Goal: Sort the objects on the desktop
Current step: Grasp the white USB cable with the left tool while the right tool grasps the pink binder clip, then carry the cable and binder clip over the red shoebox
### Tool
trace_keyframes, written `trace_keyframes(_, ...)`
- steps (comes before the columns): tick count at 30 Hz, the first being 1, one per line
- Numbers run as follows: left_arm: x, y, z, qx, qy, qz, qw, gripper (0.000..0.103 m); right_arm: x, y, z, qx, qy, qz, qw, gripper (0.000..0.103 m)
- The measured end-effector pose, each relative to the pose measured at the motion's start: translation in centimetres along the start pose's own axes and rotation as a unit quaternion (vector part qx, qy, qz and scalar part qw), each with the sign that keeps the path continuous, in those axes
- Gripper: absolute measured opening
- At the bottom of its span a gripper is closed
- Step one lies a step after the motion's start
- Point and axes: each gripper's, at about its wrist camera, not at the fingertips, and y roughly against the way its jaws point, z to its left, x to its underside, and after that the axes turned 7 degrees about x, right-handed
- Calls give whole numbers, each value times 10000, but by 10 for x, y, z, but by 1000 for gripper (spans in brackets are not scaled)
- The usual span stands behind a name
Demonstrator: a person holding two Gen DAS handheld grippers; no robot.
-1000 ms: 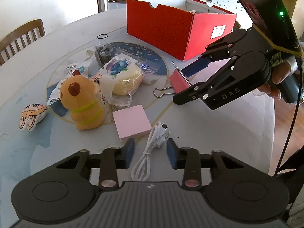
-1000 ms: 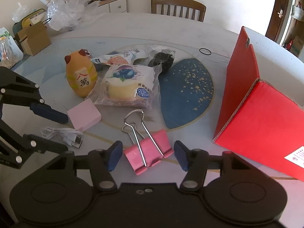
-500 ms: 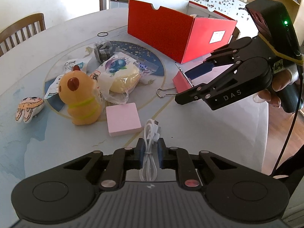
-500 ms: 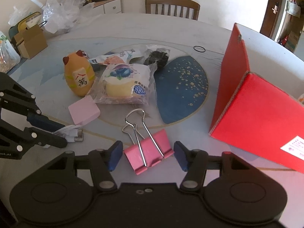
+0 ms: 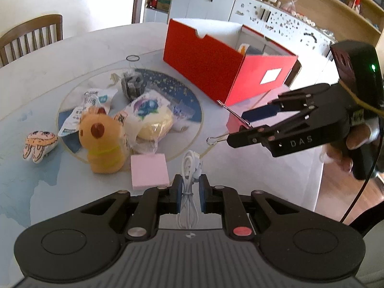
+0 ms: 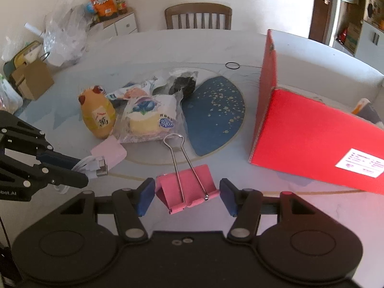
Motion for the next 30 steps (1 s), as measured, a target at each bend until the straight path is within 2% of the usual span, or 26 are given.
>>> trace_keyframes(7, -15, 9, -6, 72, 106, -122, 9998, 13, -5, 26, -4, -74, -266, -188, 9994, 59)
trace_keyframes(18, -51, 25, -27, 162, 8, -335, 9993, 13, -24, 72, -15, -36, -458, -509, 9976, 59)
trace_keyframes(30, -98, 14, -55, 276, -176, -564, 9979, 13, -46, 103, -62, 126, -633, -796, 9947, 59)
